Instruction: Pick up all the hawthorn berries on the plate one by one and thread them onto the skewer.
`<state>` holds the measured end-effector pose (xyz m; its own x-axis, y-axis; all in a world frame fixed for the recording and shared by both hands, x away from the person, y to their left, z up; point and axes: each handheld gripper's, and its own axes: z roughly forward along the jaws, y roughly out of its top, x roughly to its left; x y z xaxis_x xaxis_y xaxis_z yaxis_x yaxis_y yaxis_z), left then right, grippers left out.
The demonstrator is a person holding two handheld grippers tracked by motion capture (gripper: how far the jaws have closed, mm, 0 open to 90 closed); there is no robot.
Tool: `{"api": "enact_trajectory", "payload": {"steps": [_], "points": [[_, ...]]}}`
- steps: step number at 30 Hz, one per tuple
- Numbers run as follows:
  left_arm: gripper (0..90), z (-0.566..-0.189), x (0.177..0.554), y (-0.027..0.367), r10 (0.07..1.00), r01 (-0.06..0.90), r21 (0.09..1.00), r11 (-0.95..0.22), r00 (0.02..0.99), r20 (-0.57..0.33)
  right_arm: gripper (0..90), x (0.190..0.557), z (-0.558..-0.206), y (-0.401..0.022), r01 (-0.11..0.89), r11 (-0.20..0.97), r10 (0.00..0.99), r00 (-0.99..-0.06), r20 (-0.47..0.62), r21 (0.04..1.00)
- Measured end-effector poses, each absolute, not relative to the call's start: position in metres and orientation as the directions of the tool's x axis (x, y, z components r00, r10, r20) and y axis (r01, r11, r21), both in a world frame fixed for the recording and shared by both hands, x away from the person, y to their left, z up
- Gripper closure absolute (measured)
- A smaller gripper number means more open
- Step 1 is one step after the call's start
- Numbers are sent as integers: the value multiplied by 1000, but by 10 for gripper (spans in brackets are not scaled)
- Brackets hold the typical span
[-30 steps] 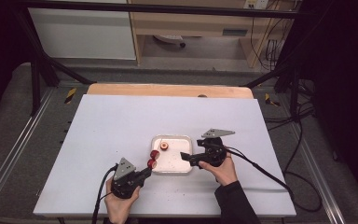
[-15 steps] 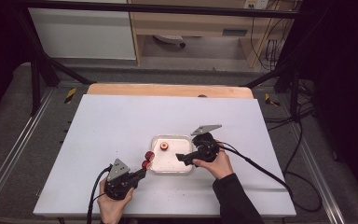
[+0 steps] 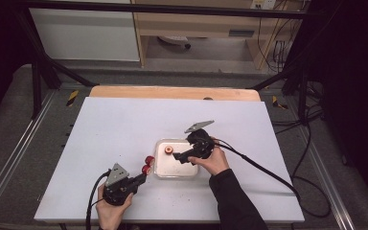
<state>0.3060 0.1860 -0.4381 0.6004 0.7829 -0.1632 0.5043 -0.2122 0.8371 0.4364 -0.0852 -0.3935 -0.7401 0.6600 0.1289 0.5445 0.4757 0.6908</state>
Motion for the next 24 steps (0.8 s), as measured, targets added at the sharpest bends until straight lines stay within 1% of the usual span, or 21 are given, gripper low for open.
{"api": "enact_trajectory", "payload": {"steps": [8,12,19,22,24], "points": [[883,-439,307,188,785,507,831,-229,600,-150,99,451,-393,-72,565,502,668,-734,121,655],[883,-440,307,188,787,508,830,-229,599,-149,128,459,-396,-64,579,520,662,-738,131,629],[882,-442,308,188,787,514,823,-240,599,-144,211,471,-403,-50,597,553,653,-744,143,581],[883,-442,307,187,787,514,822,-244,601,-142,271,474,-405,-44,601,578,648,-749,138,552],[882,-442,307,187,787,514,822,-244,600,-141,311,477,-408,-41,603,574,645,-750,147,555]]}}
